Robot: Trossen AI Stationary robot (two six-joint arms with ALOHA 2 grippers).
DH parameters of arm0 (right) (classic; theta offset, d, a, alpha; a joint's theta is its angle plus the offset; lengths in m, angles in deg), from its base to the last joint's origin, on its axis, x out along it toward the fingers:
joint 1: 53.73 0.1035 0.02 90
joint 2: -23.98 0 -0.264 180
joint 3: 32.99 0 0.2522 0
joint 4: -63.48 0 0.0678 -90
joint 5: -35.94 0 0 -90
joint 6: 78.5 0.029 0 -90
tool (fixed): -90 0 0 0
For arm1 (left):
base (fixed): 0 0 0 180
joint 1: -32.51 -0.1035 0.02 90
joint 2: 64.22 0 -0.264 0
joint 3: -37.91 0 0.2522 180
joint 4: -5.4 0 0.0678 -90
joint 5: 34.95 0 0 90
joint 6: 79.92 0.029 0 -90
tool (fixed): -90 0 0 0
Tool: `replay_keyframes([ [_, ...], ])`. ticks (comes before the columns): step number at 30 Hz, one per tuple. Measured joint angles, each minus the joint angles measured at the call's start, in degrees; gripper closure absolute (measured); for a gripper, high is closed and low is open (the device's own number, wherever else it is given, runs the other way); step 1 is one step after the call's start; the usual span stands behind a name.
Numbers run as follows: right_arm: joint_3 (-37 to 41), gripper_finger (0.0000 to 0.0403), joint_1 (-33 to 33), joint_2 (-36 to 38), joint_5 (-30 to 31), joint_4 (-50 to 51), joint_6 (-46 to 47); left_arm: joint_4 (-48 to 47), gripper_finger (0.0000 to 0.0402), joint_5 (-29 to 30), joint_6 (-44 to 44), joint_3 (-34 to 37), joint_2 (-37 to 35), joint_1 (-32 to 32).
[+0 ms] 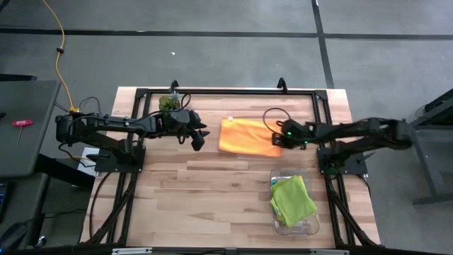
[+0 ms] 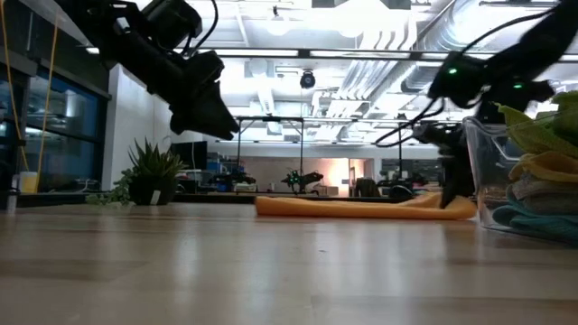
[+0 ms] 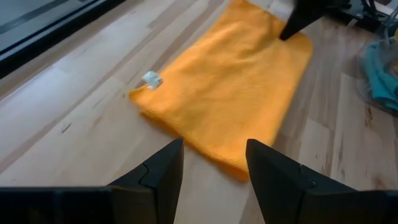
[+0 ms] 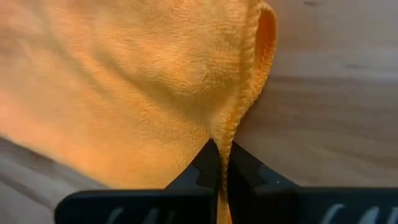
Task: Fold microfiber towels
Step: Fold the orange microfiber cloth
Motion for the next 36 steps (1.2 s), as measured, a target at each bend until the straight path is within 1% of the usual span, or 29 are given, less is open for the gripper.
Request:
replay_keyframes([
  [4,2.4,0.0402,-0.6,7.3,1.5,4.0,1.0,0.4,0.0238,1.5,0.0,0.0,0.0,0.0],
  [7,2.4,0.0402,-1.1,10.3,2.2,7.2,0.8,0.4,0.0238,1.5,-0.1,0.0,0.0,0.0],
  [9,2.4,0.0402,-1.6,11.1,2.1,7.3,0.6,0.4,0.0238,1.5,-0.1,0.0,0.0,0.0],
  [12,2.4,0.0402,-2.1,10.9,1.1,6.8,0.5,0.4,0.0238,1.5,-1.9,0.0,0.0,0.0],
  [17,2.4,0.0403,-1.7,7.5,-1.6,5.9,1.6,0.4,0.0238,1.7,-2.9,0.0,0.0,0.0],
  [21,2.4,0.0402,-1.3,6.1,-0.9,6.0,4.5,0.3,0.0238,1.6,-2.9,0.0,0.0,0.0],
  [31,2.4,0.0402,-1.4,6.3,-0.4,6.0,5.2,0.2,0.0238,1.4,-3.5,0.0,0.0,0.0],
  [34,2.4,0.0391,-1.6,6.3,-1.3,6.4,6.1,0.2,0.0238,1.4,-3.5,0.0,0.0,0.0],
  [36,1.8,0.0369,-1.6,6.3,-1.4,7.4,5.2,0.2,0.0238,1.4,-3.5,0.0,0.0,0.0],
])
